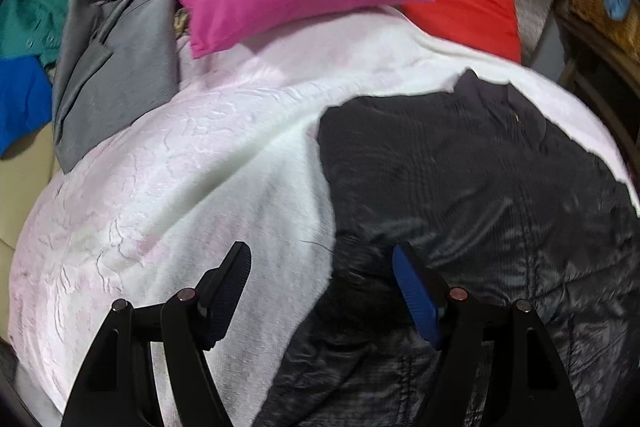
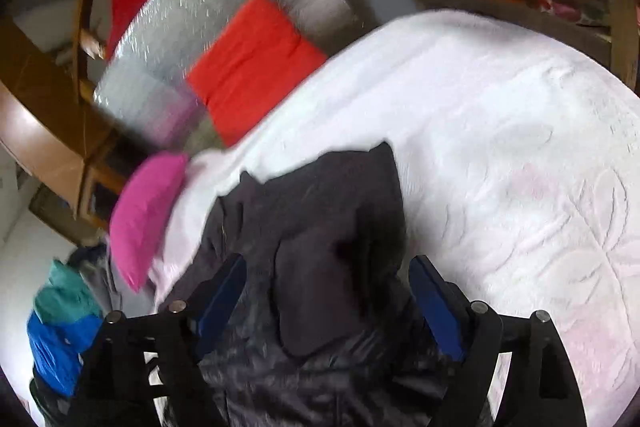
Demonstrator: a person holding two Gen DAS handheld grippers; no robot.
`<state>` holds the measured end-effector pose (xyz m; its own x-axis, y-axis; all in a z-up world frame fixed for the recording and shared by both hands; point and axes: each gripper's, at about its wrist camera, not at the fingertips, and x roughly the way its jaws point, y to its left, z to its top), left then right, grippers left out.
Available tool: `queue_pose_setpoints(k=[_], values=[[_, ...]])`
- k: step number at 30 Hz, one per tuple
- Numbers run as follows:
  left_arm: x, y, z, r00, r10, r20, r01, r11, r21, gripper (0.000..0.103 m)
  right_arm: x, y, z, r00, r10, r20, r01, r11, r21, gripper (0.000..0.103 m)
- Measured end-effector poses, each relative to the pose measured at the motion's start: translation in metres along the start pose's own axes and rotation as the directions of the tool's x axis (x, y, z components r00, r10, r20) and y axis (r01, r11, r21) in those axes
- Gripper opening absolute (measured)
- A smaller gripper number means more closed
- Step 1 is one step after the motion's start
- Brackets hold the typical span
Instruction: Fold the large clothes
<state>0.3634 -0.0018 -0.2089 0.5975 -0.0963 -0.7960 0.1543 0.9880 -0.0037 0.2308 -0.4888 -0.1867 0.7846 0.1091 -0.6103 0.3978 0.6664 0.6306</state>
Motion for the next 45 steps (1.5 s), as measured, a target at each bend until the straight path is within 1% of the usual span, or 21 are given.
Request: queue_pose_setpoints(k=[6, 9, 11, 12, 13, 15, 17, 19, 20, 21, 23, 25, 26, 28, 31, 33, 35, 36, 37, 40, 45], values=[[0.009, 0.029, 0.006, 0.997, -0.062, -0.037, 0.057, 0.991, -0.119, 0.076, 0.041, -0.015, 0.002, 0.994, -0.023, -0.102, 0.023, 1.0, -0.007, 0.086], [0.023, 0.033, 0.005, 0.986, -0.135, -0.093, 0.12, 0.981, -0.154, 0.076, 0.064, -0.018, -0.004, 0.986, 0.008, -0.168, -0.011, 1.0, -0.015, 0.083], [0.03, 0.035, 0.003, 0.979, -0.172, -0.113, 0.149, 0.971, -0.186, 0.076, 0.075, -0.018, -0.011, 0.976, 0.02, -0.218, -0.026, 0.999, -0.024, 0.072], [0.034, 0.037, 0.003, 0.972, -0.2, -0.121, 0.171, 0.963, -0.21, 0.076, 0.079, -0.016, -0.013, 0.976, 0.005, -0.219, -0.015, 0.999, -0.046, 0.064], [0.036, 0.038, 0.004, 0.967, -0.225, -0.123, 0.193, 0.954, -0.23, 0.076, 0.077, -0.011, -0.016, 0.98, -0.013, -0.2, -0.003, 0.997, -0.082, 0.054], [0.039, 0.038, 0.005, 0.959, -0.258, -0.117, 0.223, 0.942, -0.252, 0.076, 0.071, -0.002, -0.017, 0.983, -0.024, -0.18, 0.003, 0.993, -0.118, 0.042], [0.039, 0.034, 0.007, 0.957, -0.272, -0.104, 0.24, 0.938, -0.249, 0.076, 0.057, 0.01, -0.016, 0.992, -0.035, -0.121, 0.015, 0.986, -0.169, 0.039], [0.039, 0.027, 0.007, 0.958, -0.269, -0.104, 0.239, 0.943, -0.231, 0.076, 0.047, 0.021, -0.018, 0.997, -0.05, -0.056, 0.035, 0.97, -0.239, 0.038], [0.04, 0.022, 0.008, 0.958, -0.266, -0.109, 0.238, 0.947, -0.214, 0.076, 0.049, 0.023, -0.019, 0.997, -0.065, -0.05, 0.051, 0.965, -0.257, 0.038], [0.04, 0.019, 0.008, 0.958, -0.263, -0.114, 0.237, 0.951, -0.201, 0.076, 0.054, 0.019, -0.019, 0.994, -0.089, -0.064, 0.07, 0.965, -0.252, 0.039], [0.044, 0.009, 0.008, 0.953, -0.268, -0.142, 0.243, 0.955, -0.169, 0.076, 0.072, 0.008, -0.02, 0.982, -0.131, -0.138, 0.101, 0.973, -0.205, 0.047], [0.049, 0.006, 0.006, 0.938, -0.301, -0.171, 0.275, 0.947, -0.164, 0.076, 0.07, 0.004, -0.015, 0.982, -0.104, -0.155, 0.08, 0.986, -0.149, 0.054], [0.049, 0.004, 0.004, 0.935, -0.31, -0.173, 0.283, 0.945, -0.165, 0.076, 0.066, 0.004, -0.012, 0.983, -0.094, -0.155, 0.073, 0.988, -0.134, 0.058], [0.048, 0.003, 0.004, 0.935, -0.316, -0.16, 0.291, 0.943, -0.164, 0.076, 0.056, 0.005, -0.009, 0.99, -0.052, -0.131, 0.036, 0.992, -0.122, 0.072], [0.049, 0.003, 0.005, 0.926, -0.347, -0.146, 0.32, 0.93, -0.183, 0.076, 0.06, 0.0, -0.009, 0.99, -0.048, -0.135, 0.033, 0.993, -0.113, 0.073], [0.05, 0.0, 0.006, 0.926, -0.353, -0.137, 0.328, 0.928, -0.176, 0.065, 0.074, -0.008, -0.013, 0.982, -0.054, -0.181, 0.037, 0.995, -0.091, 0.073], [0.051, -0.003, 0.006, 0.928, -0.347, -0.133, 0.323, 0.931, -0.171, 0.06, 0.084, -0.006, -0.017, 0.981, -0.052, -0.189, 0.031, 0.993, -0.113, 0.068], [0.051, -0.003, 0.005, 0.928, -0.351, -0.127, 0.328, 0.929, -0.171, 0.054, 0.081, -0.004, -0.018, 0.983, -0.053, -0.173, 0.028, 0.989, -0.147, 0.052], [0.05, -0.003, 0.005, 0.928, -0.351, -0.122, 0.329, 0.929, -0.172, 0.051, 0.079, 0.001, -0.018, 0.984, -0.05, -0.171, 0.019, 0.984, -0.176, 0.046], [0.047, -0.001, 0.006, 0.932, -0.349, -0.101, 0.327, 0.927, -0.187, 0.039, 0.07, 0.014, -0.02, 0.991, -0.08, -0.111, 0.051, 0.969, -0.243, 0.036], [0.046, -0.003, 0.024, 0.942, -0.329, -0.064, 0.312, 0.931, -0.189, 0.026, 0.057, 0.034, -0.019, 0.993, -0.115, 0.004, 0.11, 0.936, -0.335, 0.03]])
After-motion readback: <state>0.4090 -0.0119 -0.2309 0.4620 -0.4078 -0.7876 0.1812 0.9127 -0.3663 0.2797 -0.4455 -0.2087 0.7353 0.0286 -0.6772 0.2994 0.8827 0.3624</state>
